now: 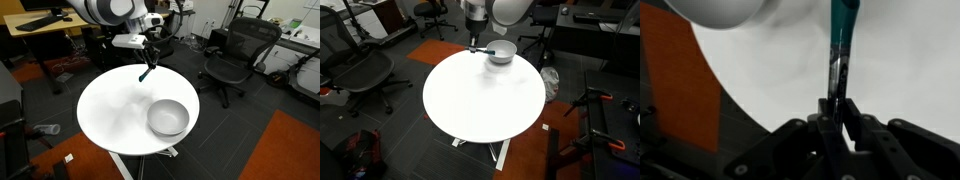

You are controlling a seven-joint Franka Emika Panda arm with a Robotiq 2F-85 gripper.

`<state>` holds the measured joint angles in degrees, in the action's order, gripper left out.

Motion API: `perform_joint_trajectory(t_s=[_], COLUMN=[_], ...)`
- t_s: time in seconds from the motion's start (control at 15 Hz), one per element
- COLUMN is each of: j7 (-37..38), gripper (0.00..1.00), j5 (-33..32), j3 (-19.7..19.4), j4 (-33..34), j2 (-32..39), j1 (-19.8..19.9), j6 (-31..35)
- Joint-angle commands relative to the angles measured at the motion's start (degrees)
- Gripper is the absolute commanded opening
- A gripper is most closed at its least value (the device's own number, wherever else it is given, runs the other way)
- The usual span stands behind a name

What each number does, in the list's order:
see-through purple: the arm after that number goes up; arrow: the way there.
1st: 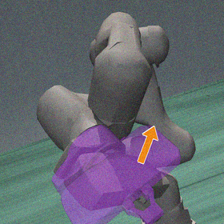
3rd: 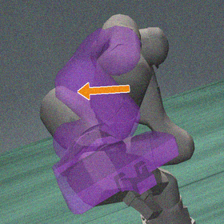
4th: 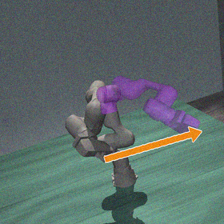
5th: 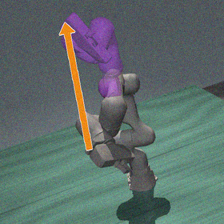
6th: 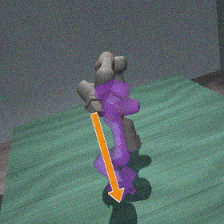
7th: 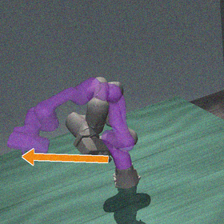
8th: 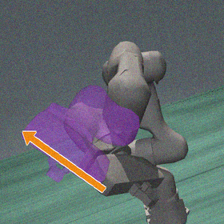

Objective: Put the marker inside the grey bowl

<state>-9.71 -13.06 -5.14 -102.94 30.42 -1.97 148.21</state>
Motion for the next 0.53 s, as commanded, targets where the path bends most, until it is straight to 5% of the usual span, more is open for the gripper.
perform_joint_trajectory(t_s=[0.0, 0.47], j7=[1.96, 4.5], gripper=[0.05, 0.05], j5=[-2.24, -1.0], j3=[-2.26, -5.54], j4=[0.77, 5.65], j2=[-3.4, -1.48], j1=[1.19, 5.49], j6=[-1.5, -2.15])
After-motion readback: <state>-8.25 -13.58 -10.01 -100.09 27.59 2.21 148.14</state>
